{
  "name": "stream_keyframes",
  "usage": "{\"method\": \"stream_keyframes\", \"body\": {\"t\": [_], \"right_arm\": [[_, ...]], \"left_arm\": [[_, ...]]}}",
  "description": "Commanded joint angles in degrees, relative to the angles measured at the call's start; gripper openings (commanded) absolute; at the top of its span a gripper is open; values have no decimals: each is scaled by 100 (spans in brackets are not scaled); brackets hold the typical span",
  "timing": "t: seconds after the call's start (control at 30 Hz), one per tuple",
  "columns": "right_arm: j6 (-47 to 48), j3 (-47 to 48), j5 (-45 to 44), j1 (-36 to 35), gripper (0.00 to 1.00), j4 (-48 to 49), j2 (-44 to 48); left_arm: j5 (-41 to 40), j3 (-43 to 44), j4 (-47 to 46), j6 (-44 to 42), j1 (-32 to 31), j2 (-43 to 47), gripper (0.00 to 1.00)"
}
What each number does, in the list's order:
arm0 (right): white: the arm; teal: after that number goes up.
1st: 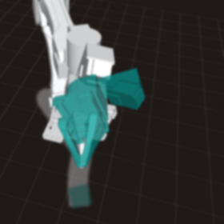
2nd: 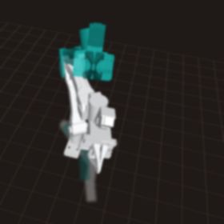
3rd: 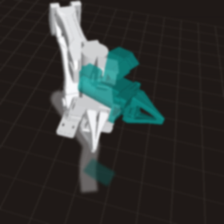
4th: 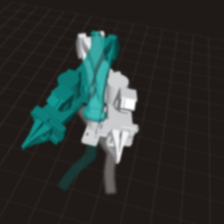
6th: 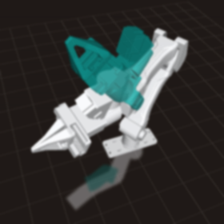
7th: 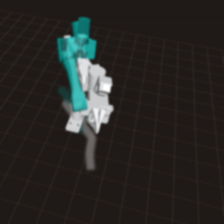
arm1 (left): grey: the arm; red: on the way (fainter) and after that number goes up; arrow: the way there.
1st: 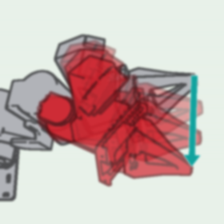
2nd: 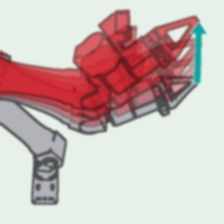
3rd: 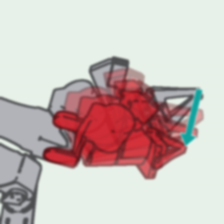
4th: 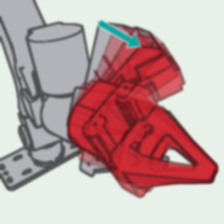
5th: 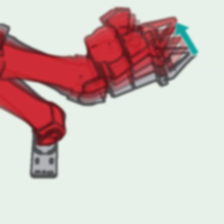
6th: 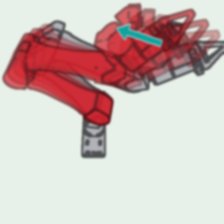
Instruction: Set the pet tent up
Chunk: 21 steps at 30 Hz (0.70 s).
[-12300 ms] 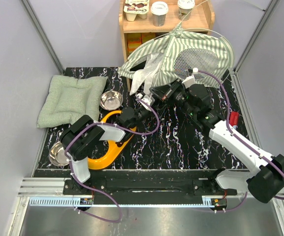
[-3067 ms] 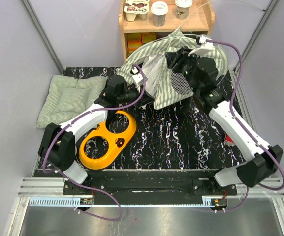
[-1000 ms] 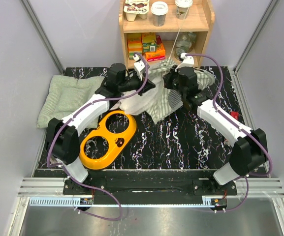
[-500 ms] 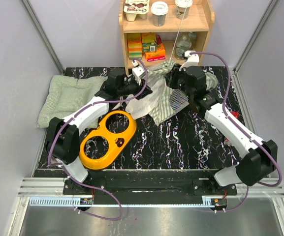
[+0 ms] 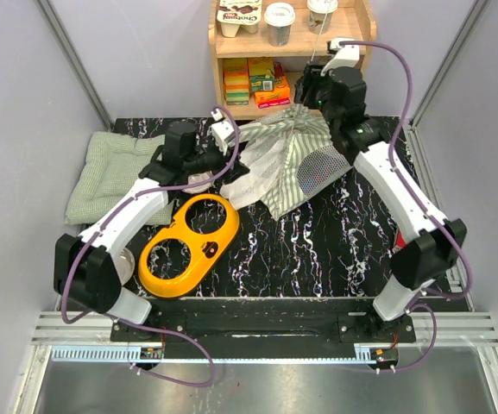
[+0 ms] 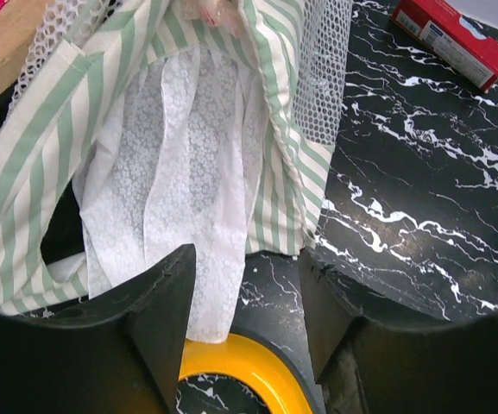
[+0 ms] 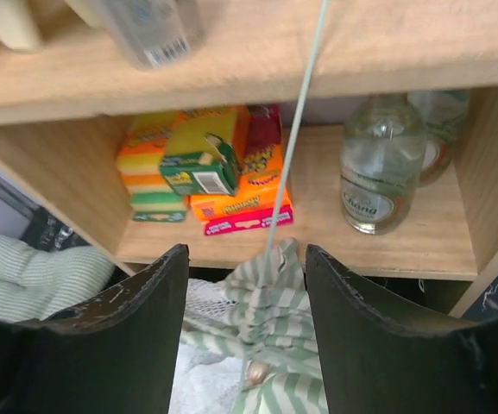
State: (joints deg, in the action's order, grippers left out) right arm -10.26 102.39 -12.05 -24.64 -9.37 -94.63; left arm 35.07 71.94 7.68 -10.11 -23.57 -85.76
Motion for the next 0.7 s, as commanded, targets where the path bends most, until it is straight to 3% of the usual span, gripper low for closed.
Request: {"method": "stream_keyframes", "body": {"t": [0.0,0.13,0.3,0.43,0.57,0.67], "right_arm": [[-54,203,-201,21,61,-92,-477],[-318,-25,124,21,55,127,-600],[-459,-368,177,21,21,286,-434],[-363,-930,457,21,7,462,127],[75,-1755,1544,21,1,663,856],[664,-2650,3169,30,1,1084,1559]], "left_arm": [[-61,-206,339,-307,81,471,56],[-44,-277,453,-290,169,691,57],[-88,-312,471,-211,300,867,57],[-35,-260,629,-184,467,1043,57],[17,-181,883,-184,625,1210,58],[105,-49,1208,-342,722,1342,59]]}}
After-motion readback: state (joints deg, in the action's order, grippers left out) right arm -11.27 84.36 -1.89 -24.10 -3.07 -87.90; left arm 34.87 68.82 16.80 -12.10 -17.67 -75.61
